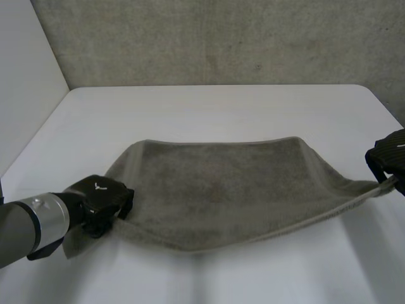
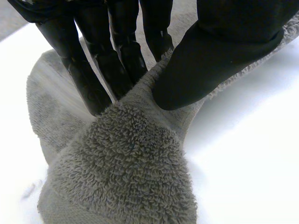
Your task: Fold the towel.
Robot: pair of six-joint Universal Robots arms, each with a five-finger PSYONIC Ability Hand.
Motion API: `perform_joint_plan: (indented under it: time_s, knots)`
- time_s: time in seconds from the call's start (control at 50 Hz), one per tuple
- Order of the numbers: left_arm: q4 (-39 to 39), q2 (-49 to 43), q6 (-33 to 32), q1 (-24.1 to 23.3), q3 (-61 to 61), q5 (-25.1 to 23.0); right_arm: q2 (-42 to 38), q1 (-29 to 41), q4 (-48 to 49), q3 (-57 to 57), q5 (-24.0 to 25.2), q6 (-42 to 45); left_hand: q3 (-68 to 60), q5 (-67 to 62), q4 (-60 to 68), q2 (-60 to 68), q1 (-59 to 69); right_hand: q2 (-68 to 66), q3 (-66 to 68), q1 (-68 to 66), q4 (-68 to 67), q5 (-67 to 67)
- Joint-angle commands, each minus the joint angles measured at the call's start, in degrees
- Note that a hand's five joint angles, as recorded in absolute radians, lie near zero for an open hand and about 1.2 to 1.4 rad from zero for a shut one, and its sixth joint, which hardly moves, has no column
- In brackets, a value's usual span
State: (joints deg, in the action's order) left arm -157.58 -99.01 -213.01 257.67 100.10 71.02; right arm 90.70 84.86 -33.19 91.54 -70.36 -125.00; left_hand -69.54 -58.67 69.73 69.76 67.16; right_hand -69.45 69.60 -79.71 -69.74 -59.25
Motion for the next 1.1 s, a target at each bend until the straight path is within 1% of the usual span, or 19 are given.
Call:
perform_joint_plan:
  time_s: [0.02,0.08,0.14,0.18,0.24,0.28,0.3,0.34,0.42,0.44,0.46,0.5,0.52,0.56,0.7,0.9,1.0,1.06,1.1]
  knots:
    - [0.18,-6.17,-0.65,0.81,-4.54,-0.09,-7.68,1.18,4.08,0.32,1.81,0.37,-10.46,-11.33,10.27,10.24,12.84,-10.55,10.40,-0.29,-10.26,-10.75]
    - [-0.53,-9.19,-0.65,0.55,-7.02,-0.09,-11.94,2.15,5.95,-0.75,1.19,0.19,-10.46,-11.33,10.27,10.24,12.84,-10.55,10.40,-0.29,-10.26,-10.75]
    - [-1.76,-14.81,-0.65,0.11,-13.35,-0.01,-18.36,6.81,8.67,-5.32,-0.92,-0.69,-10.46,-11.33,10.27,10.24,12.84,-10.55,10.40,-0.29,-10.26,-10.75]
    - [-2.29,-21.02,-0.47,-0.07,-21.74,0.17,-23.78,10.84,11.82,-11.87,-4.68,-3.74,-10.46,-11.33,10.27,10.24,12.84,-10.55,10.40,-0.29,-10.26,-10.75]
    - [-2.29,-23.86,-0.47,-0.24,-26.71,0.17,-27.66,12.34,15.77,-19.78,-7.50,-6.82,-10.46,-11.33,10.27,10.24,12.84,-10.55,10.40,-0.29,-10.26,-10.75]
    - [-2.73,-28.68,-0.12,-0.59,-37.81,0.26,-28.81,12.70,18.05,-23.91,-7.77,-8.23,-10.46,-11.33,10.27,10.24,12.84,-10.55,10.40,-0.29,-10.26,-10.75]
    - [-2.73,-28.70,-0.12,-0.59,-37.87,0.26,-28.82,12.70,18.08,-23.95,-7.77,-8.24,-10.46,-11.33,10.27,10.24,12.84,-10.55,10.40,-0.29,-10.26,-10.75]
    - [-4.65,-32.20,0.84,-1.64,-49.94,0.35,-29.61,13.66,24.54,-32.43,-7.86,-13.22,-10.46,-11.33,10.27,10.24,12.84,-10.55,10.40,-0.29,-10.26,-10.75]
    - [-9.76,-33.18,3.31,-2.79,-60.64,0.35,-28.91,14.37,33.90,-39.51,-8.21,-20.72,-10.46,-11.33,10.27,10.24,12.84,-10.55,10.40,-0.29,-10.26,-10.75]
    - [-13.33,-33.01,5.92,-3.31,-64.47,0.35,-28.21,14.37,39.03,-41.77,-8.48,-24.12,-10.46,-11.33,10.27,10.24,12.84,-10.55,10.40,-0.29,-10.26,-10.75]
    - [-13.36,-33.01,5.94,-3.32,-64.51,0.35,-28.21,14.37,39.08,-41.79,-8.48,-24.15,-10.46,-11.33,10.27,10.24,12.84,-10.55,10.40,-0.29,-10.26,-10.75]
    - [-21.67,-31.44,13.11,-4.54,-69.15,0.61,-25.32,13.84,48.70,-43.20,-9.18,-29.93,-10.46,-11.33,10.27,10.24,12.84,-10.55,10.40,-0.29,-10.26,-10.75]
    - [-21.71,-31.42,13.15,-4.55,-69.16,0.61,-25.30,13.84,48.75,-43.20,-9.18,-29.95,-10.46,-11.33,10.27,10.24,12.84,-10.55,10.40,-0.29,-10.26,-10.75]
    - [-29.15,-28.01,20.50,-4.55,-69.26,0.79,-22.85,14.46,54.18,-42.67,-9.79,-32.58,-10.46,-11.33,10.27,10.24,12.84,-10.55,10.40,-0.29,-10.26,-10.75]
    - [-34.11,-26.24,28.53,-4.11,-63.82,0.79,-21.96,16.30,49.29,-38.12,-8.92,-31.80,-10.46,-11.33,10.27,10.24,12.84,-10.55,10.40,-0.29,-10.26,-10.75]
    - [-34.72,-26.77,27.30,-0.95,-44.03,-0.18,-22.49,16.13,46.73,-23.07,-4.70,-27.76,-10.46,-11.33,10.27,10.24,12.84,-10.55,10.40,-0.29,-10.26,-10.75]
    - [-36.39,-28.52,24.05,-0.42,-34.54,-4.40,-26.36,16.13,45.06,-15.16,-3.56,-24.86,-10.46,-11.33,10.27,10.24,12.84,-10.55,10.40,-0.29,-10.26,-10.75]
    - [-37.53,-31.33,19.15,0.02,-26.30,-9.05,-31.44,16.13,42.78,-9.64,-3.47,-21.35,-10.46,-11.33,10.27,10.24,12.84,-10.55,10.40,-0.29,-10.26,-10.75]
    - [-37.45,-32.12,17.65,0.11,-24.71,-9.41,-32.59,16.04,41.82,-8.23,-3.47,-20.12,-10.46,-11.33,10.27,10.24,12.84,-10.55,10.40,-0.29,-10.26,-10.75]
